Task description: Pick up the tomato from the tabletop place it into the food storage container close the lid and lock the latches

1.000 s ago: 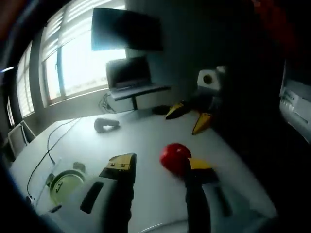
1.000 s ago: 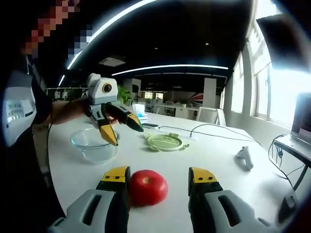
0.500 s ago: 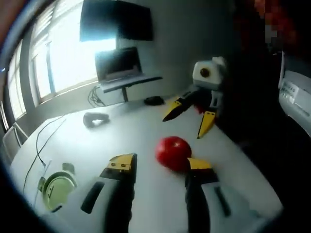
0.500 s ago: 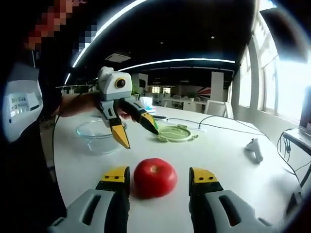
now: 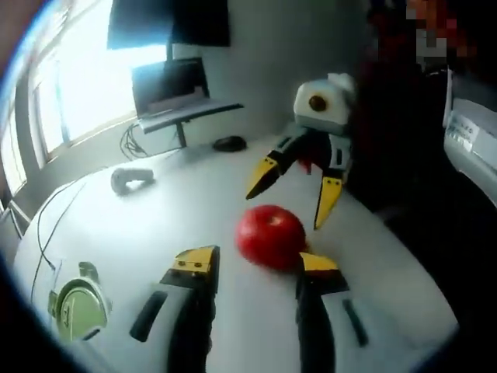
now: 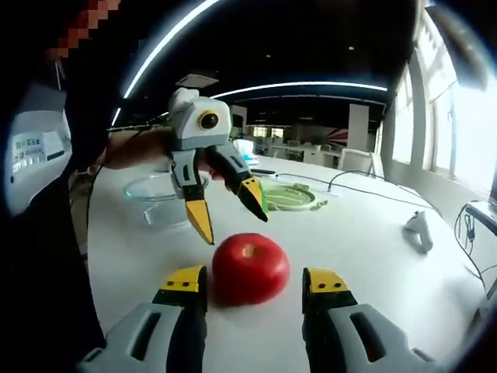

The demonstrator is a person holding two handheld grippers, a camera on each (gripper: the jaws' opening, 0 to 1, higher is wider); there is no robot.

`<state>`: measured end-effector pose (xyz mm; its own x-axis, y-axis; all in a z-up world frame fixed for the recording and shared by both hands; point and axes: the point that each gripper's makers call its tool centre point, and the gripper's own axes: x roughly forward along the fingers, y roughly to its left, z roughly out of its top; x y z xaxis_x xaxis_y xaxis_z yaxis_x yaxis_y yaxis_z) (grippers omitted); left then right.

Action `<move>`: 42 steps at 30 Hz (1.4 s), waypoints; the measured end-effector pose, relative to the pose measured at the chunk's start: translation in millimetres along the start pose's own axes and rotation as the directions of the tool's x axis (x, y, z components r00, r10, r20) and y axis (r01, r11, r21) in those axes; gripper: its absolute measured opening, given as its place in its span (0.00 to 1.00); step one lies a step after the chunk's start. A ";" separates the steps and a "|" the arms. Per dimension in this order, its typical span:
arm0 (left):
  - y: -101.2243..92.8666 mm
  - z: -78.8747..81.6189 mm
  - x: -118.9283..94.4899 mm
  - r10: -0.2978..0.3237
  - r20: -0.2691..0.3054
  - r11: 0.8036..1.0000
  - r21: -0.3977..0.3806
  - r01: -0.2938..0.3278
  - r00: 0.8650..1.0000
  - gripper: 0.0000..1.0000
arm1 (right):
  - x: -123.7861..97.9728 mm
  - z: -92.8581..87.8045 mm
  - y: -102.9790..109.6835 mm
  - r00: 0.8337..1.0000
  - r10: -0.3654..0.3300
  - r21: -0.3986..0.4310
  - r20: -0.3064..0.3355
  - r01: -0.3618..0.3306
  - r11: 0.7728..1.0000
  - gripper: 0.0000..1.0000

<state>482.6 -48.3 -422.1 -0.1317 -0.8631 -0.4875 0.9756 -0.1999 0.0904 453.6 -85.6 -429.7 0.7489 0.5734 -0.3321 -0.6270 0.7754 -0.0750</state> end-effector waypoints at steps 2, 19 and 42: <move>-3.3 -2.8 3.2 -0.021 -0.013 1.000 0.002 0.021 1.000 0.32 | 3.4 -3.9 1.8 1.000 0.014 -0.004 -0.013 -0.014 1.000 0.44; -6.5 -16.2 20.3 -0.086 -0.045 0.996 0.007 0.086 0.995 0.30 | 18.1 -19.5 6.2 0.997 0.063 0.002 -0.052 -0.063 0.998 0.40; -6.8 -15.2 20.3 -0.093 -0.058 0.996 -0.004 0.093 0.994 0.28 | 17.5 -11.0 7.9 0.995 0.085 0.008 -0.051 -0.084 0.996 0.37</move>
<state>476.0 -57.4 -445.8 -0.2113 -0.8123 -0.5436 0.9598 -0.2775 0.0417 459.4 -72.3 -446.4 0.6811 0.6227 -0.3851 -0.6862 0.7263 -0.0393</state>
